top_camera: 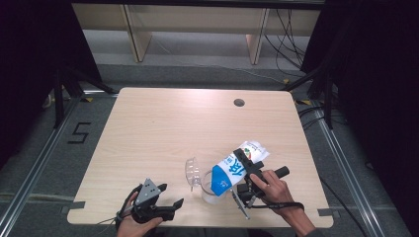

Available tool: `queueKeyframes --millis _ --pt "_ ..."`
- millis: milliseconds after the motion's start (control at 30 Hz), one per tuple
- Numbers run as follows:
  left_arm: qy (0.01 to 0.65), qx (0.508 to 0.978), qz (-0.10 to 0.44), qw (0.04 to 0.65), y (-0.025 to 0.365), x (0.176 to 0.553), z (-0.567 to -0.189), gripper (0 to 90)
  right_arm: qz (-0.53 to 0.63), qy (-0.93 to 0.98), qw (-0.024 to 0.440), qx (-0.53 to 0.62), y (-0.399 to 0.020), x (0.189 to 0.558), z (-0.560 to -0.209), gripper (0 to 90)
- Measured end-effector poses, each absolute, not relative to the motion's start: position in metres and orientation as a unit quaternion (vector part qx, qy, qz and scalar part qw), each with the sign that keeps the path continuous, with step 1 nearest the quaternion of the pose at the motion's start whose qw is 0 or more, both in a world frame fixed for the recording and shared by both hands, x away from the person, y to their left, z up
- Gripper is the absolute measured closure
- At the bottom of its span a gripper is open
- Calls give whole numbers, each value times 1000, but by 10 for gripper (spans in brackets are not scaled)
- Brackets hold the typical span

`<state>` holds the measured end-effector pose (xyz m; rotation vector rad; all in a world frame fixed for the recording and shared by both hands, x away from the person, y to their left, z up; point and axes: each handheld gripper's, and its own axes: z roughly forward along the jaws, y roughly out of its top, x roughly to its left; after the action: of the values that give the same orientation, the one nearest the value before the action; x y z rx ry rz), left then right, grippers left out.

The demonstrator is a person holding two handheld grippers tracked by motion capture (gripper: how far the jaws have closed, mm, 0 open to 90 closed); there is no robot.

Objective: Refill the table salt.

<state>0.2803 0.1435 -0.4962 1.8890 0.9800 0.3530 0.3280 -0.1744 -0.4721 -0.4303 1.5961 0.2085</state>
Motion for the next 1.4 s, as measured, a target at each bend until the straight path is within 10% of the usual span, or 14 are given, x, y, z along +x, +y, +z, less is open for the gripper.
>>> queueKeyframes --millis 1400 --pt "403 772 144 470 143 280 -497 217 95 682 678 -255 -173 343 -472 514"
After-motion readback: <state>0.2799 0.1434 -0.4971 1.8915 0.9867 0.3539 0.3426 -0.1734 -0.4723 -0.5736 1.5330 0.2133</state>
